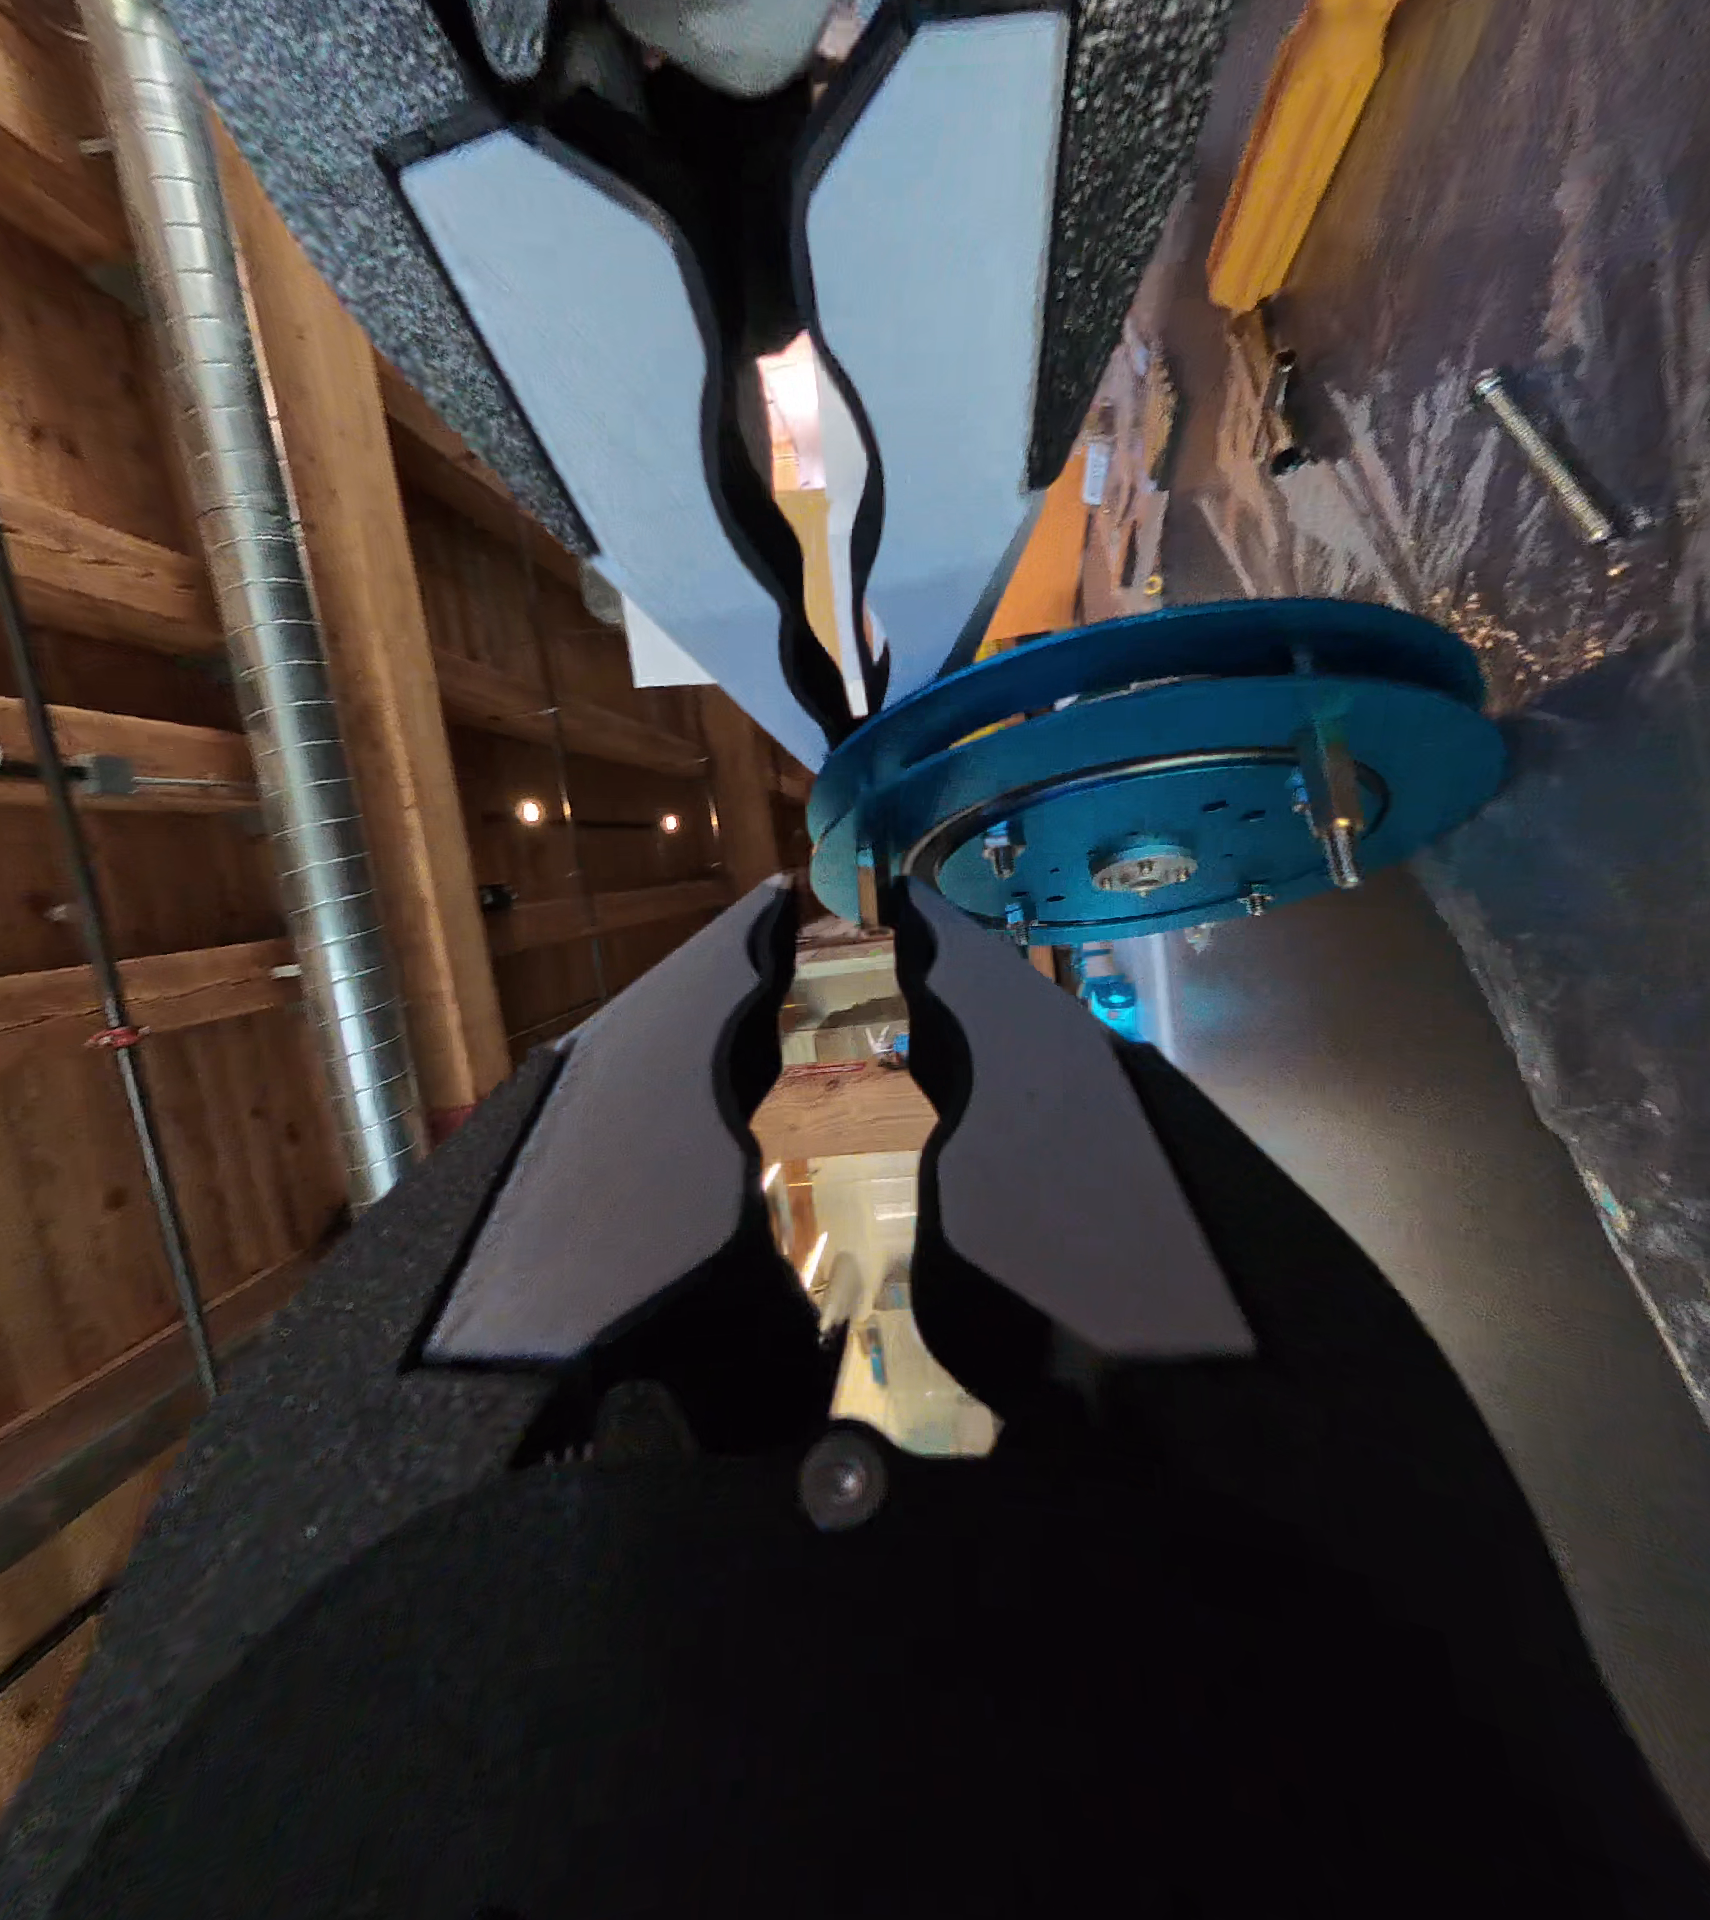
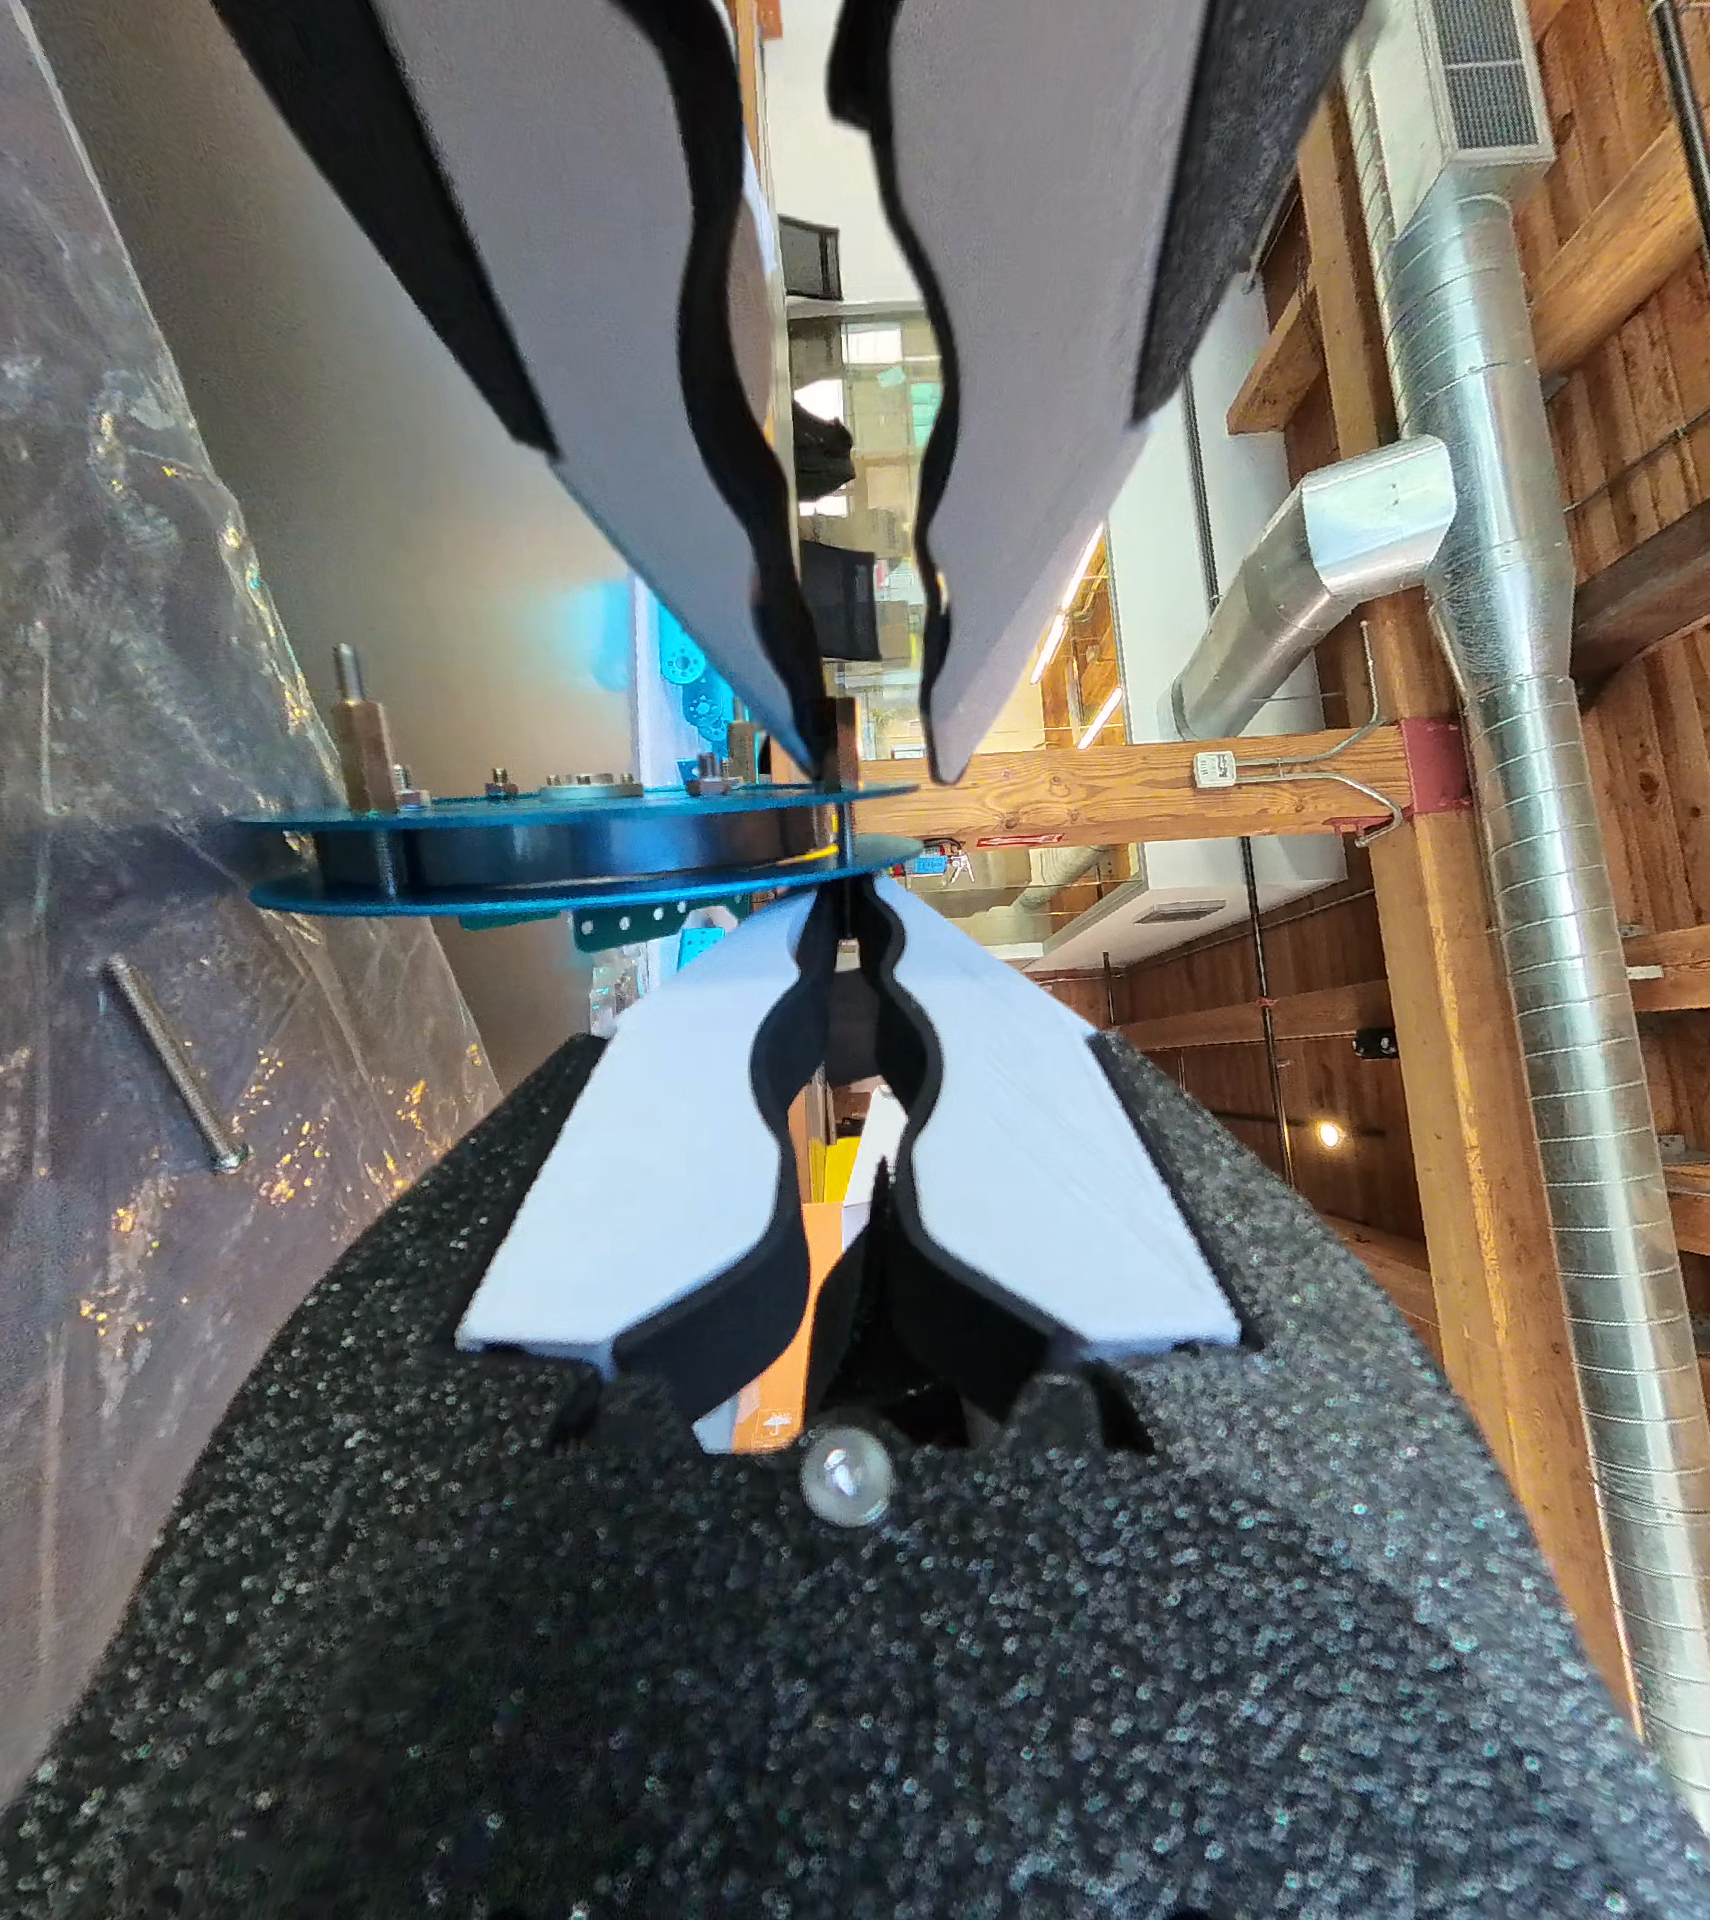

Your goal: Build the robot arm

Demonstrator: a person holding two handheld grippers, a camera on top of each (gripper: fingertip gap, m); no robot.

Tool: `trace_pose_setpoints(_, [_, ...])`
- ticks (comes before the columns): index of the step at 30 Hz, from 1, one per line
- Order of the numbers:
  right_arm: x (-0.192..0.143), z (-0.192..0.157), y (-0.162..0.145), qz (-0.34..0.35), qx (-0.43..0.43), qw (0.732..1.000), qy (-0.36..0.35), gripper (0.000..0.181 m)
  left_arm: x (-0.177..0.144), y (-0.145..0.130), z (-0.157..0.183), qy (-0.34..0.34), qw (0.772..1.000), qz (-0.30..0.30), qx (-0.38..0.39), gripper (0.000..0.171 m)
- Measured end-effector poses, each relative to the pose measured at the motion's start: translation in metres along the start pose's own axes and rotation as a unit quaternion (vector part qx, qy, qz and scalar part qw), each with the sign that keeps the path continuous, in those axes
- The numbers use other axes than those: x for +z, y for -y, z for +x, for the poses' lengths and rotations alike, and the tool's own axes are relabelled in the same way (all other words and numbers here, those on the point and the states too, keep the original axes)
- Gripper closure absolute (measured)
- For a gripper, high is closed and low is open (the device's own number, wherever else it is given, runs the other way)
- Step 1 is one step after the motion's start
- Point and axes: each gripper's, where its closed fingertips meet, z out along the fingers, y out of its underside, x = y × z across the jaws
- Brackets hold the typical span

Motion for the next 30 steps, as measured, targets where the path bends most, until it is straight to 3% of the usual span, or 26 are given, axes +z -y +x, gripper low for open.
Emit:
trace_pose_setpoints(5, [0.000,0.000,0.000,-0.003,0.003,1.000,0.001,0.179,0.002,0.001,0.000,0.022,0.999,-0.013,0.034,0.158])
trace_pose_setpoints(8, [0.001,0.001,-0.001,-0.003,0.009,1.000,-0.002,0.179,0.004,0.001,0.000,-0.066,0.992,-0.002,-0.104,0.158])
trace_pose_setpoints(12, [0.005,0.002,-0.005,-0.009,0.026,1.000,0.002,0.180,0.008,-0.001,0.004,-0.205,0.939,-0.016,-0.277,0.159])
trace_pose_setpoints(14, [0.004,0.002,-0.007,-0.013,0.015,1.000,-0.001,0.180,0.008,0.000,0.010,-0.212,0.942,-0.017,-0.260,0.167])
trace_pose_setpoints(18, [0.001,0.003,-0.008,-0.012,0.014,1.000,-0.003,0.179,0.008,0.002,0.006,-0.145,0.978,-0.023,-0.151,0.167])
trace_pose_setpoints(22, [0.002,0.004,-0.008,-0.016,0.009,1.000,-0.008,0.179,0.008,0.001,0.008,-0.184,0.964,-0.015,-0.191,0.168])
trace_pose_setpoints(24, [0.003,0.003,-0.008,-0.017,0.001,1.000,-0.013,0.180,0.008,0.002,0.010,-0.253,0.928,-0.011,-0.272,0.167])
trace_pose_setpoints(26, [0.004,0.003,-0.009,-0.020,-0.003,1.000,-0.016,0.179,0.007,0.003,0.012,-0.331,0.872,-0.006,-0.361,0.168])
trace_pose_setpoints(28, [0.004,0.003,-0.009,-0.024,-0.010,0.999,-0.021,0.179,0.006,0.006,0.013,-0.403,0.805,-0.003,-0.435,0.167])
trace_pose_setpoints(30, [0.003,0.004,-0.009,-0.024,-0.021,0.999,-0.028,0.180,0.002,0.010,0.013,-0.479,0.718,-0.002,-0.506,0.167])
